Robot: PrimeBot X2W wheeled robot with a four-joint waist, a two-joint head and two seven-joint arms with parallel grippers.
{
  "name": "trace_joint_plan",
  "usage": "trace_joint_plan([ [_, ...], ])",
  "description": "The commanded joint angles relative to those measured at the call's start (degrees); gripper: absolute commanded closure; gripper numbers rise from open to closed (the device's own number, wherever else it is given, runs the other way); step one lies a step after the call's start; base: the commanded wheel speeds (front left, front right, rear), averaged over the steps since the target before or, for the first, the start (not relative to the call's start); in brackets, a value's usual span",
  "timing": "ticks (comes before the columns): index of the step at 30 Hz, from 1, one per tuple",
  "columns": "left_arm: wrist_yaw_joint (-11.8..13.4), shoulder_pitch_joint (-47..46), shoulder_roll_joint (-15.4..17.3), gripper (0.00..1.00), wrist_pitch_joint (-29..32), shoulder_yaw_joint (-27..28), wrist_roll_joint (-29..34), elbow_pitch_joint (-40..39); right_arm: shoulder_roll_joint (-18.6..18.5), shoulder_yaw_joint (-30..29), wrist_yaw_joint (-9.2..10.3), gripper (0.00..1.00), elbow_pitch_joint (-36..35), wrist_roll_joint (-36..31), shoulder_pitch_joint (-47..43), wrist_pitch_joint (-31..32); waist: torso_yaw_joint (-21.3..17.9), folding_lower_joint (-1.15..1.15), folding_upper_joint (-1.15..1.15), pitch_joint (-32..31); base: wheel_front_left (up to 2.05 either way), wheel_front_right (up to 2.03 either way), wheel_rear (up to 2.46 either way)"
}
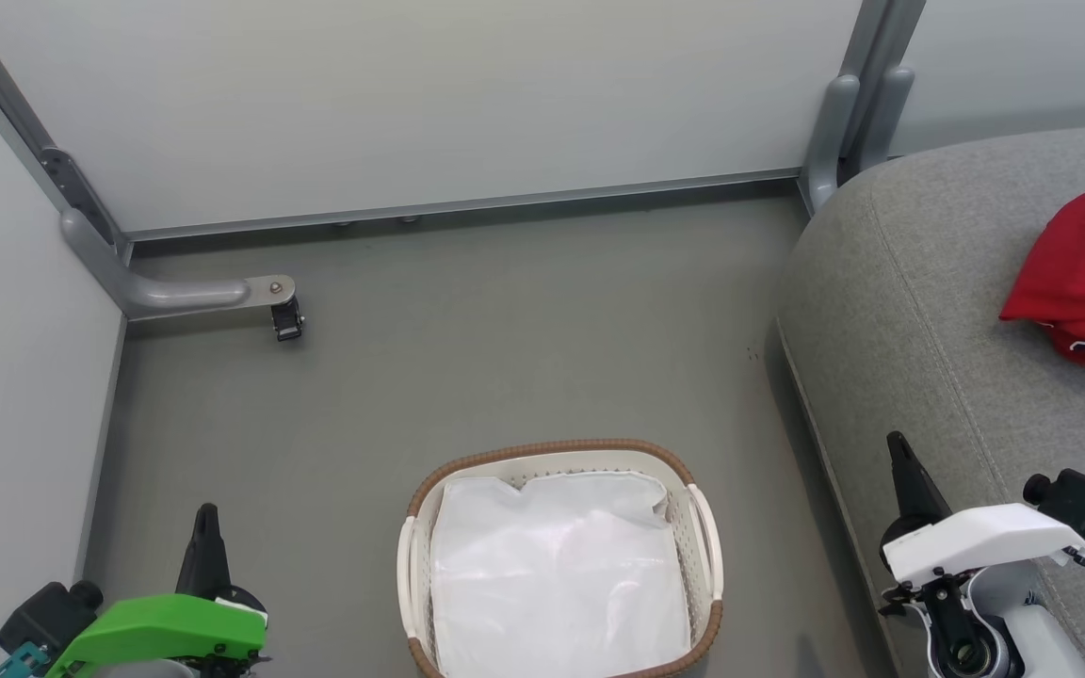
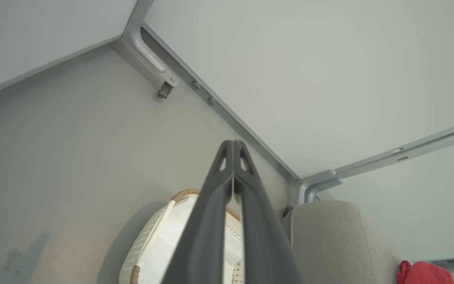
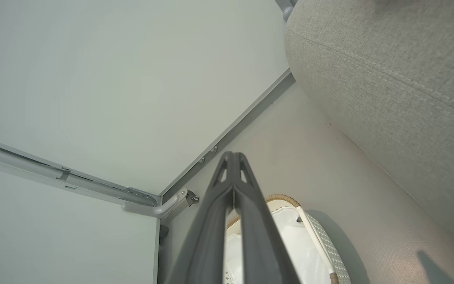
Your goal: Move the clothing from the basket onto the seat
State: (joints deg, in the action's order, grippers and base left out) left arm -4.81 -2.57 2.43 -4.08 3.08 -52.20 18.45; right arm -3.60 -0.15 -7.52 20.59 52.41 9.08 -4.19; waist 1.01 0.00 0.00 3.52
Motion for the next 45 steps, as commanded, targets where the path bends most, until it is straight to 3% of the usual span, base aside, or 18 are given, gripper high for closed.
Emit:
trace_joint_plan([
  [1,-0.4,-1.6,0.4,1.0,0.4,0.3,-1.8,-0.9,-0.2,-0.5,0.01,1.0,-1.1,1.8,0.0,0.5,0.0,0.0,0.0,-0.1,0.0,0.0,0.0],
  [45,-1.9,-3.2,0.6,1.0,7.0,2.4,-26.4,-3.2,0.3,-4.4,0.02,1.0,-4.8,26.2,-2.1,7.1,-0.6,0.0,0.0,-1.9,0.0,0.0,0.0],
])
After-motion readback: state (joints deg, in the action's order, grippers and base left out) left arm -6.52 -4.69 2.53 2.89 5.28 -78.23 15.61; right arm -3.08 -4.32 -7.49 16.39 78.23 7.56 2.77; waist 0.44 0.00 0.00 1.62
